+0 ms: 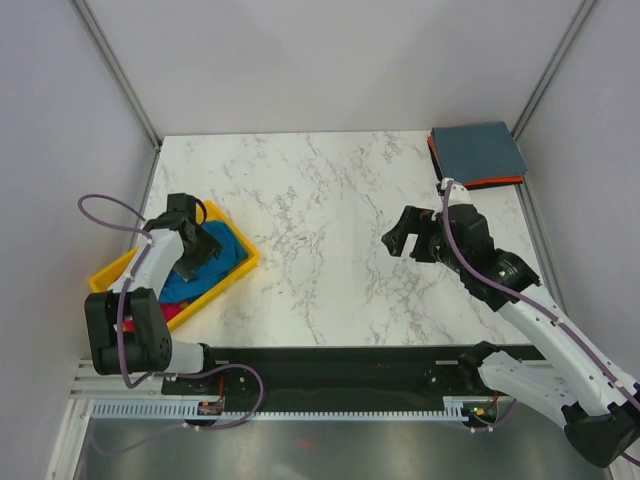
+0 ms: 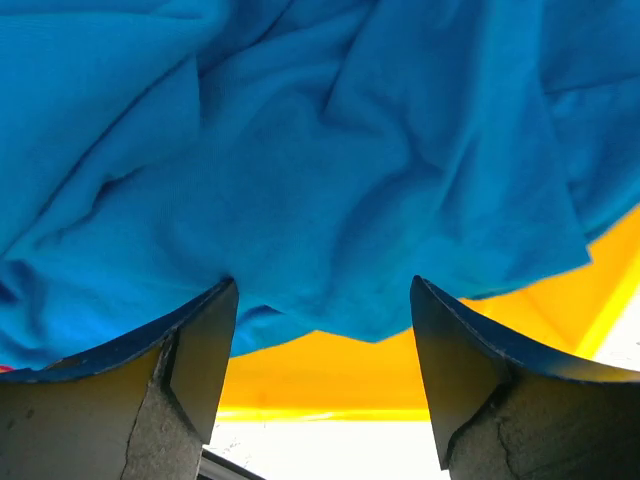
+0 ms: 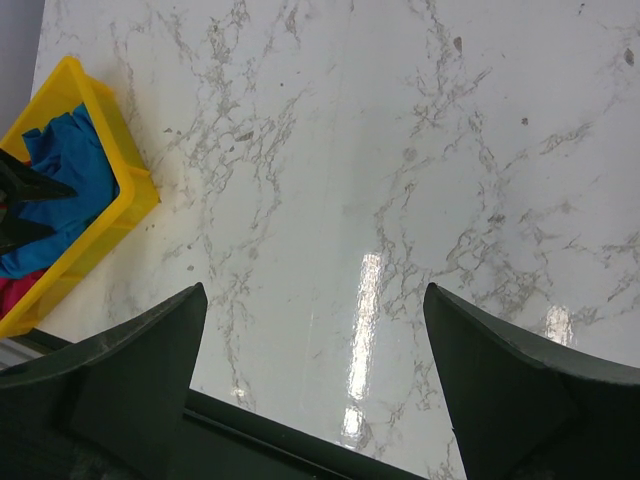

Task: Fold and stack the t-shirts
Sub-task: Grab the tshirt from the pile, then move the tshirt to the center of the board

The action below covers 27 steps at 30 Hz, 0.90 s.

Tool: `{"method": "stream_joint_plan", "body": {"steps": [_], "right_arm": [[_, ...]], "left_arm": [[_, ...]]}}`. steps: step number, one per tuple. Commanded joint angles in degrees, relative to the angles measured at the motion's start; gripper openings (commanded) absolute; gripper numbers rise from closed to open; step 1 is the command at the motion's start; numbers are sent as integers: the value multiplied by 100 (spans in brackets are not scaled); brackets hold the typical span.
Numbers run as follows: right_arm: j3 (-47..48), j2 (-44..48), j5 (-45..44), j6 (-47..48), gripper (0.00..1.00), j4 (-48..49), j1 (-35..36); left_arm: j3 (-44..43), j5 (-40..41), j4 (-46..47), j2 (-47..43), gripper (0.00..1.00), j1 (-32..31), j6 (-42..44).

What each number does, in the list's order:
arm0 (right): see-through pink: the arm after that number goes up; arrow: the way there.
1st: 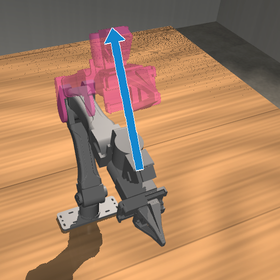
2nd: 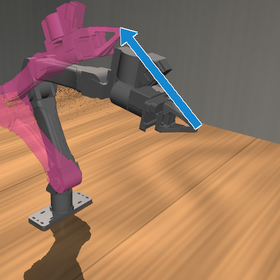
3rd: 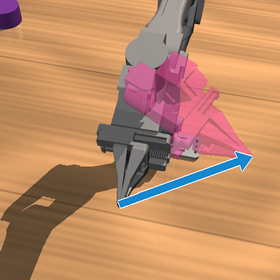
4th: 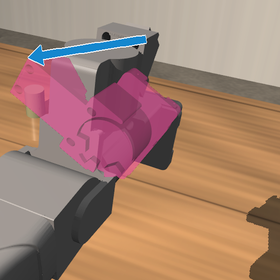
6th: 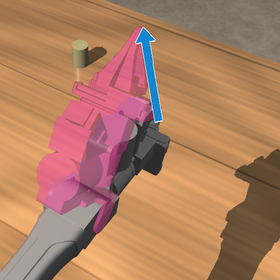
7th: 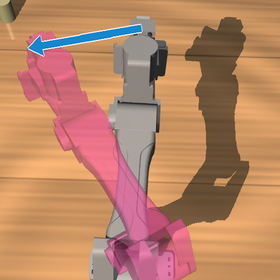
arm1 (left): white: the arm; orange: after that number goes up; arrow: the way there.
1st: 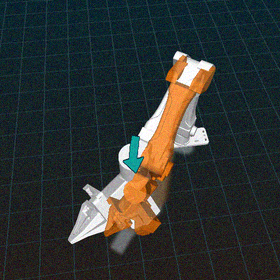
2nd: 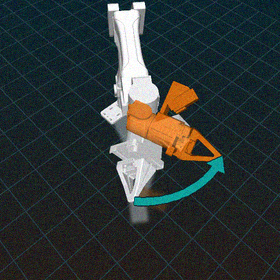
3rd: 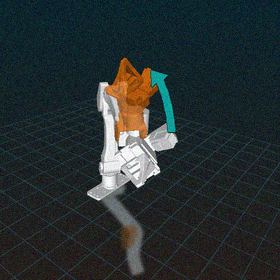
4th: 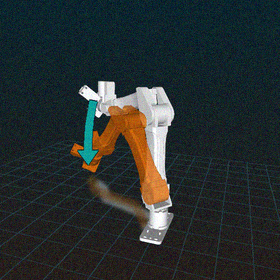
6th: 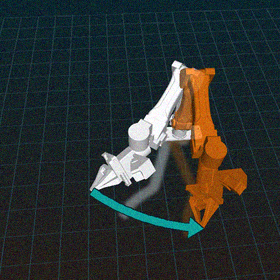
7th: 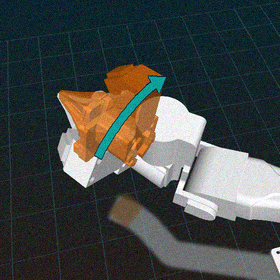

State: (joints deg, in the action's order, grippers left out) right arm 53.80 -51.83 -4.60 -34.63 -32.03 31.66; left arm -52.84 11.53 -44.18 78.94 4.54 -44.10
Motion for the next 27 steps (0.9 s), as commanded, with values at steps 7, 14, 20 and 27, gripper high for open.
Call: {"method": "stream_joint_plan", "body": {"steps": [7,14,20,27], "right_arm": [[122,33,170,246,98,197,24],[87,191,152,264,98,188,7],[78,253,161,229,98,180,16],[280,253,-268,387,98,-57,16]], "left_arm": [[178,-142,656,341,25,21,-171],[-603,-239,447,-79,2,21,419],[-2316,-975,226,-633,2,12,841],[-5135,-3584,470,-450,2,-320,782]]}}
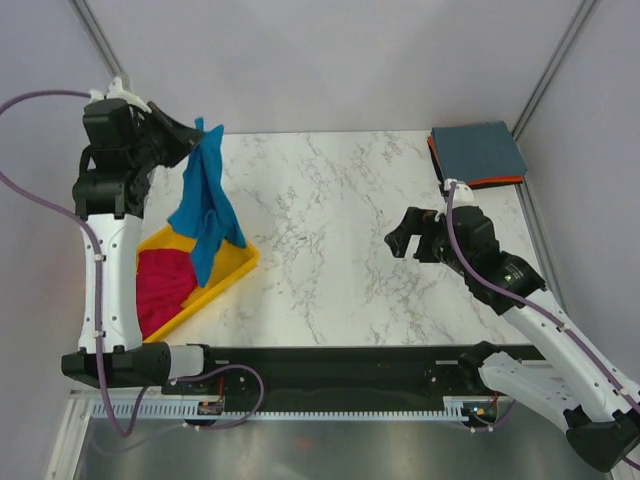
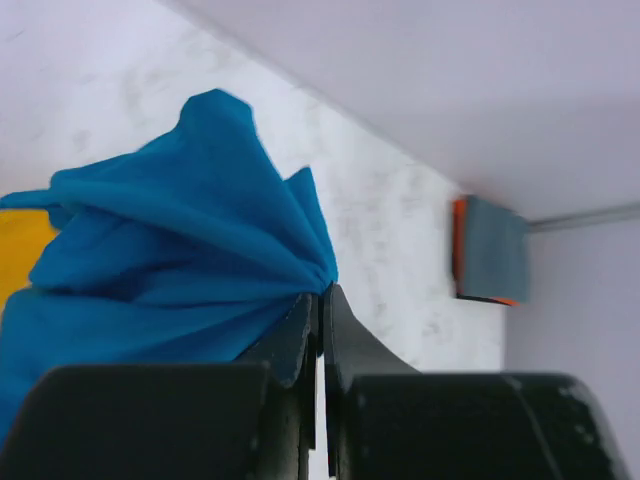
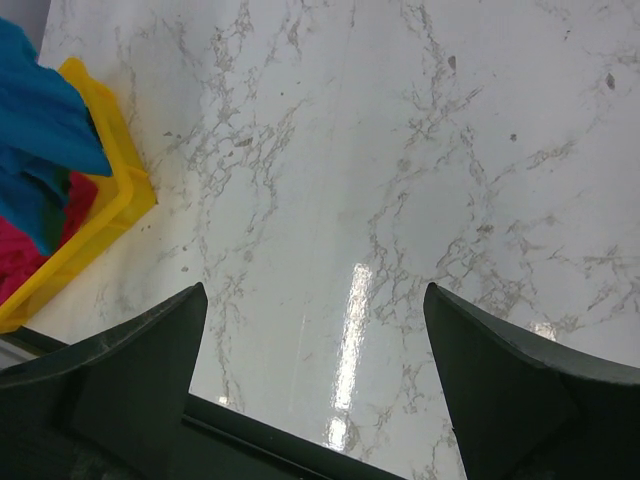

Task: Fold and stack the t-shirts
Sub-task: Move the tshirt to the center of the board

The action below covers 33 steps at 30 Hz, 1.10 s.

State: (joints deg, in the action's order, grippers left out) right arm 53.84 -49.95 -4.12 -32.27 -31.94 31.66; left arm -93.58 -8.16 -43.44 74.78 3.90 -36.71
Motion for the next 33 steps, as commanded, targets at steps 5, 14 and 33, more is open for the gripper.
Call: {"method": "stream_joint_plan", "body": {"steps": [5,14,33], "right_arm": [[487,100,-792,204,98,-338,16],[153,328,-1160,-226,98,-593,16],[276,-2702,-398,159,68,714,-544]], "left_arm": [[-1374,-2805,1275,-95,2,-1223,-363],[2446,-3112,2920,-702,15,-2508,-575],[3944,-1723,1277,-615,59,-2666,1210]]}}
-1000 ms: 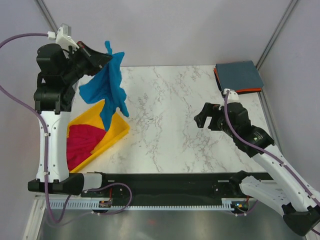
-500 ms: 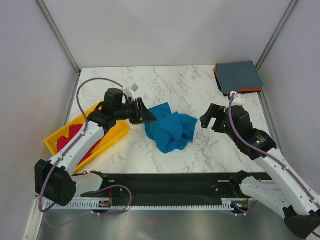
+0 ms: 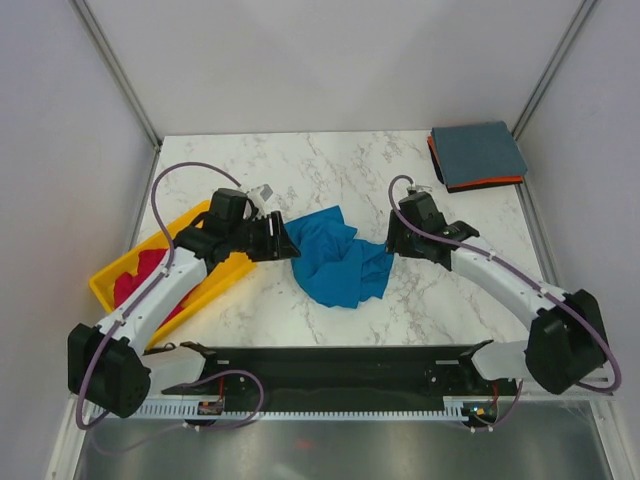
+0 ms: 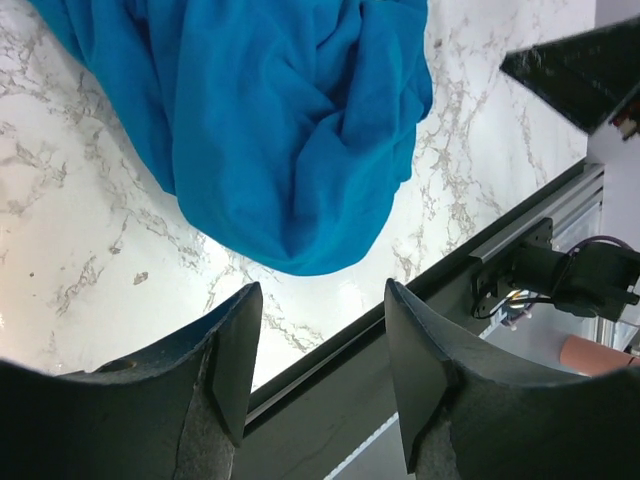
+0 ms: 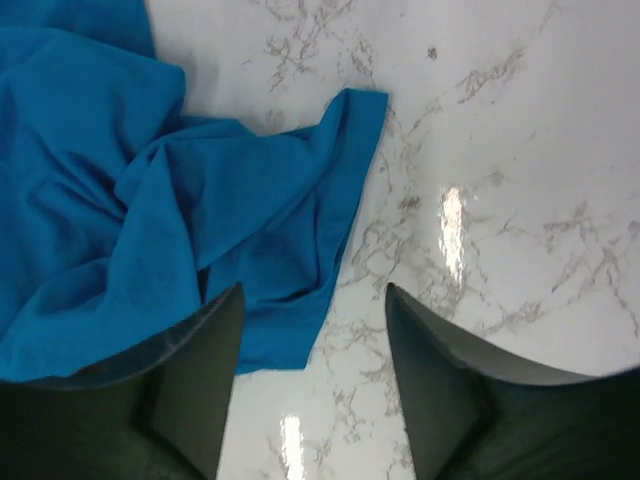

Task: Fold and stack the t-shirts
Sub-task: Move the tshirt to the center of the board, then flatten the tshirt out

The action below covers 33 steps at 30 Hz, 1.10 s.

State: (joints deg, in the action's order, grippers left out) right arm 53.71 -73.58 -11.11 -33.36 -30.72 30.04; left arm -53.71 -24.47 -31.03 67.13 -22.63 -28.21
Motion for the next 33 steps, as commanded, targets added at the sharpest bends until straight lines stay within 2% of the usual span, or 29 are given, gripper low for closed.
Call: {"method": "stream_joint_plan", "body": {"steps": [1,5,8,15,20,23,24,26,27,28,32,33], "right_arm": [[263,-463,416,330,62,698,-533],[96,-1086,1503,435,57,1312,-1236],[78,-1483,1971,751,56,1612,-1378],[140,-2090,1965,612,55,1973,-1493],[175,-2476,1850,603,59,2254,-1493],[105,-2617,1762,629,48,2464,-1484],[87,-2644,1744,647,47,2509,-1475],[52,-2679,1578,647,46,2536,-1475],[34,-2688,1516,638,43,2545,-1475],[8,-2696,1481,630,42,2571,-1475],[-54,-2854,1008,550,28,2904,-1475],[7,-2890,806,559,17,2914,-1475]], "left_arm": [[-43,-76,70,255,60,-30,377],[-60,135,175,501,64,-180,334],[-95,153,289,747,66,-259,254],[-139,355,509,1494,68,-645,105],[-174,399,650,2057,64,-953,26],[-245,417,686,2321,51,-1041,-53],[-254,408,677,2348,38,-1059,-62],[-306,443,686,2357,21,-1050,-89],[-324,443,668,2331,9,-1050,-97],[-367,460,685,2278,4,-1050,-106],[-543,513,677,2234,2,-1050,-141],[-613,513,659,2251,2,-1041,-141]]}}
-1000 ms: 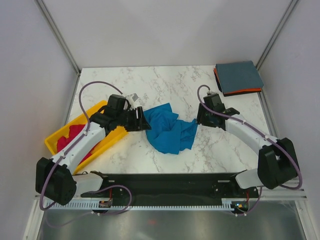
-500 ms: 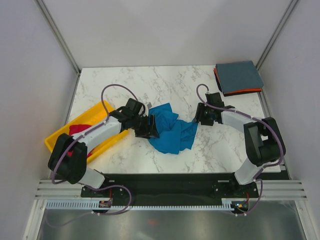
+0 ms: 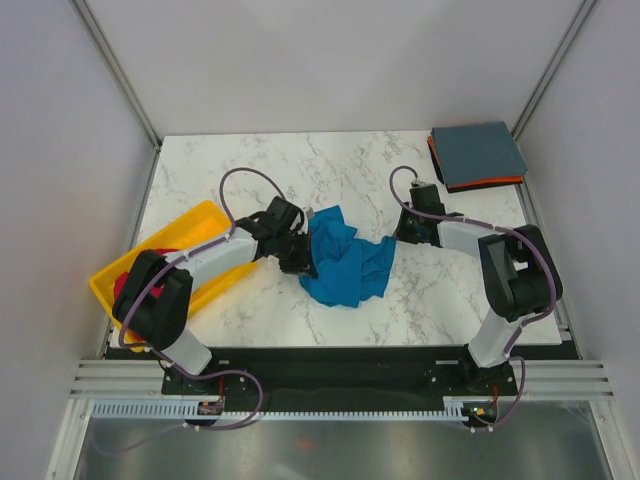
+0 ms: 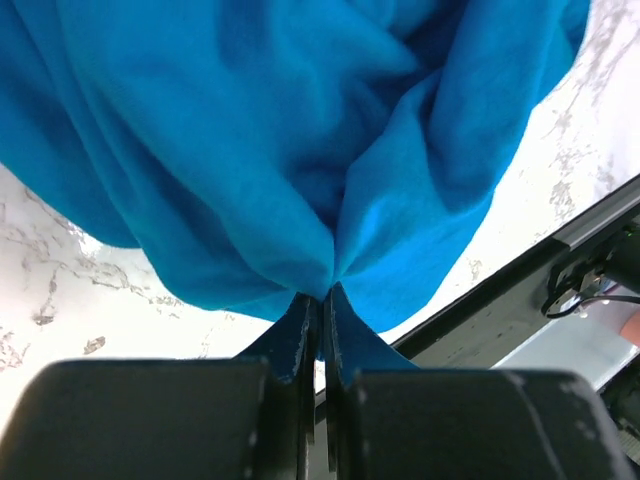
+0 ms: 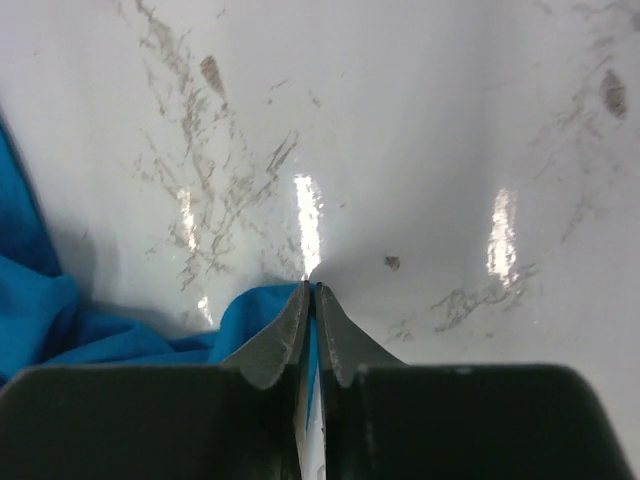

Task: Fold and stack the t-shirts
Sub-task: Flatten the tshirt out

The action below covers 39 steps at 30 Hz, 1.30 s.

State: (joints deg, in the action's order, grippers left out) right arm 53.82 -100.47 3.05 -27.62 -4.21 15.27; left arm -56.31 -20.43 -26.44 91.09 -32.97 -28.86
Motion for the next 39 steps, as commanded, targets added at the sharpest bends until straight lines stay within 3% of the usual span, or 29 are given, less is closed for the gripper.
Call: {"method": "stream_joint_plan", "body": {"steps": [1,2,6,12,15,17,22,25,29,34,37,39], "right_arm": [[49,-254,-865,10,10,167,-6],[267,-254,-1259,72,1,53,-6],[1067,314,-1840,247,0,-693,-33],[3465,1185,-3728,151,0,-3259,-33],[4153,1668,-3865,221,0,-3981,-33],[4172,1977,-3698,204,0,-4228,-33],[3356,3207,-3181,-103,0,-4457,-33],[1945,4171,-2426,-445,0,-4387,-33],[877,4902,-1871,-587,0,-4273,-33],[883,5212,-1834,-552,0,-4343,-33],[1182,5186,-1843,-631,0,-4369,-33],[1297,5177,-1939,-631,0,-4326,-33]], "left_arm": [[-502,126,174,-127,2,-8,-76],[-599,214,156,-74,2,10,-111],[-1547,127,-238,145,2,194,-243],[-4567,355,-1177,339,2,265,-181],[-5134,373,-1398,287,2,282,-242],[-5022,364,-1399,24,2,291,-278],[-3354,137,-1085,-888,2,291,-313],[-1670,-415,-559,-1320,2,282,-357],[-620,-577,-204,-1568,2,282,-270],[-669,-708,-406,-1533,2,282,-50],[-1336,-586,-625,-1358,2,282,170],[-2293,-481,-853,-868,2,291,451]]}}
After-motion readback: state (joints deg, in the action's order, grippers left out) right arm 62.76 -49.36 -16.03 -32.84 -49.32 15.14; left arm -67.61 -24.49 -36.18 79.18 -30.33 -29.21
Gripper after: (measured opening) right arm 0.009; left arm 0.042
